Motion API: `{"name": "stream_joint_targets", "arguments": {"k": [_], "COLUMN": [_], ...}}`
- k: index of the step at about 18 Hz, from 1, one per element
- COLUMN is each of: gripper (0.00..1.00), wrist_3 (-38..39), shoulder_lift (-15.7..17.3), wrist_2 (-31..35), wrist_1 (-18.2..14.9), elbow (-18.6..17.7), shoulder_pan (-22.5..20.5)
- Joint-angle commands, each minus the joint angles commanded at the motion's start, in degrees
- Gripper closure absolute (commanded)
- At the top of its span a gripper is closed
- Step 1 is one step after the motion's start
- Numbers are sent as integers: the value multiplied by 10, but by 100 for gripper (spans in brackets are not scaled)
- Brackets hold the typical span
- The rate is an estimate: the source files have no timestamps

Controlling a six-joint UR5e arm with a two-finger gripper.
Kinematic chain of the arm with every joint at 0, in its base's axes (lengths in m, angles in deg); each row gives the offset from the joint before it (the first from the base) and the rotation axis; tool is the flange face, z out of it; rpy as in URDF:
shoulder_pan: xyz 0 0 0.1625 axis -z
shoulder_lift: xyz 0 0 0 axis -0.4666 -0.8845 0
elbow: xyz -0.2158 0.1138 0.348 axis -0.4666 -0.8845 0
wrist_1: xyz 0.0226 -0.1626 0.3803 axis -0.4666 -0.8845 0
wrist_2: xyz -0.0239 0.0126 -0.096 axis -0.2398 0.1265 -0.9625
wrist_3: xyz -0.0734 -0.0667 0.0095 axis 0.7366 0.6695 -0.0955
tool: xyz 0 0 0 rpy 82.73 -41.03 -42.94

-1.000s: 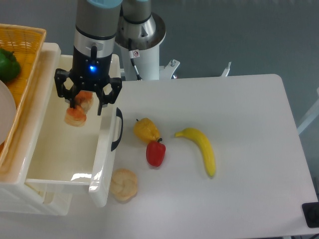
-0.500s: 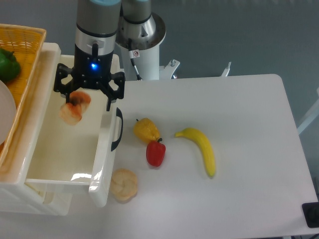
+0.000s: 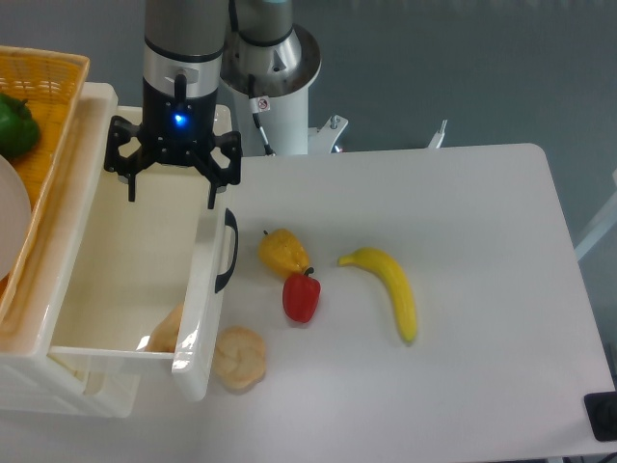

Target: Place the square bread in the upper white drawer

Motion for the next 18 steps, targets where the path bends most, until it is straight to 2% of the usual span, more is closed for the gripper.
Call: {"name": "stream_joint_targets", "arguments": {"k": [3,8,11,18], "gripper": [0,0,0,0], "wrist_3": [-27,-146,-155,-157], "shoulder_lift": [-4,-4,-5,-6], "wrist_2": [46,135,139,141], "wrist_1": [0,-4,-2,-2], "elbow": [1,-2,-5,-6], "shoulder_pan": [-6,-18,-40,-48]}}
